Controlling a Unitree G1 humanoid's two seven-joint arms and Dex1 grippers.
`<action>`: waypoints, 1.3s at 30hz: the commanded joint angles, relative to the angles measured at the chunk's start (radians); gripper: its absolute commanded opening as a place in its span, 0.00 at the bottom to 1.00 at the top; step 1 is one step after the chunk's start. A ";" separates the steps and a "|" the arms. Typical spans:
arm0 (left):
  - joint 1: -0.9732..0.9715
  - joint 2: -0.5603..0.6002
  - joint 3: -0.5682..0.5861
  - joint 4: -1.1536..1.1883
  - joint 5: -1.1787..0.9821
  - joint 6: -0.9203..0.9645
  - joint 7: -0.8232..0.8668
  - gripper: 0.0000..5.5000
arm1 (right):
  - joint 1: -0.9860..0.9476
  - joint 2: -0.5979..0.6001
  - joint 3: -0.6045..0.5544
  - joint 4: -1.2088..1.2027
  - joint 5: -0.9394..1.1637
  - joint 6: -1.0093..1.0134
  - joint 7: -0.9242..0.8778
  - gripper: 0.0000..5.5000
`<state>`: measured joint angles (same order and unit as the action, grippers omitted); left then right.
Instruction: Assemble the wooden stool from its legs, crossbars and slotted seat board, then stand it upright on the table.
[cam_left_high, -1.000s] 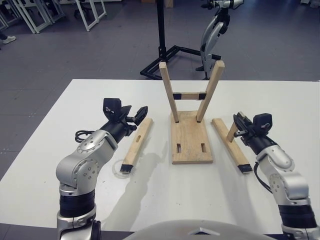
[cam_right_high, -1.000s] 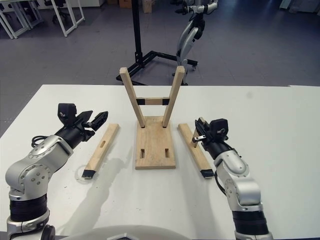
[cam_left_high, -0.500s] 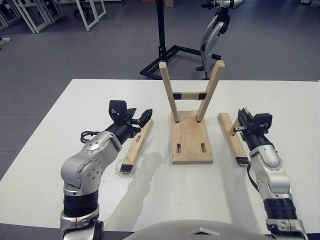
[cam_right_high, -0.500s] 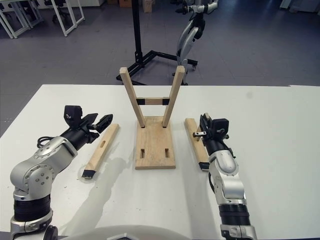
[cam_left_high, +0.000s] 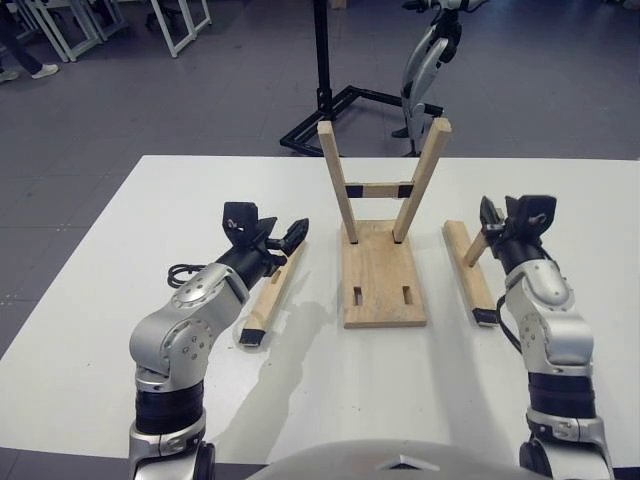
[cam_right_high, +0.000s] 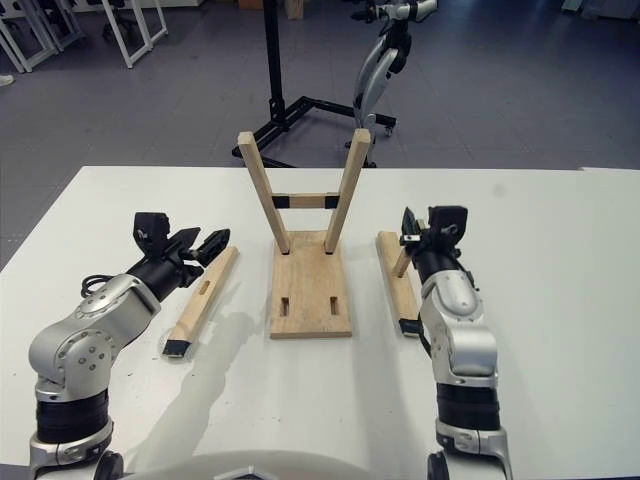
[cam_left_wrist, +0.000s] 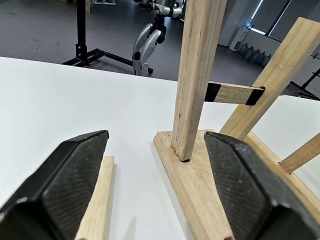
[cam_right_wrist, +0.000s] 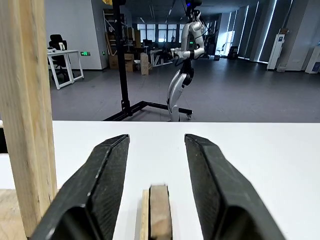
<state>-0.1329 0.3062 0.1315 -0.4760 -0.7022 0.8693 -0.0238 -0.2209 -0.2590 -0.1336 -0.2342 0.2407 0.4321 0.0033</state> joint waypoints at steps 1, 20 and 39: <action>-0.002 -0.013 0.006 -0.009 0.013 0.008 0.006 0.65 | -0.125 -0.012 -0.039 -0.080 0.021 0.134 -0.037 0.37; -0.020 -0.031 -0.003 0.006 0.042 0.003 -0.014 0.65 | -0.268 0.041 -0.048 0.071 -0.009 0.409 -0.076 0.37; 0.026 -0.052 0.020 -0.038 0.049 0.007 0.000 0.65 | 0.257 0.021 -0.171 -0.575 0.109 0.521 0.016 0.64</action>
<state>-0.1343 0.2600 0.1364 -0.4925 -0.6612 0.8668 -0.0339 -0.1738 -0.2207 -0.3023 -0.7060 0.3201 0.8979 -0.0318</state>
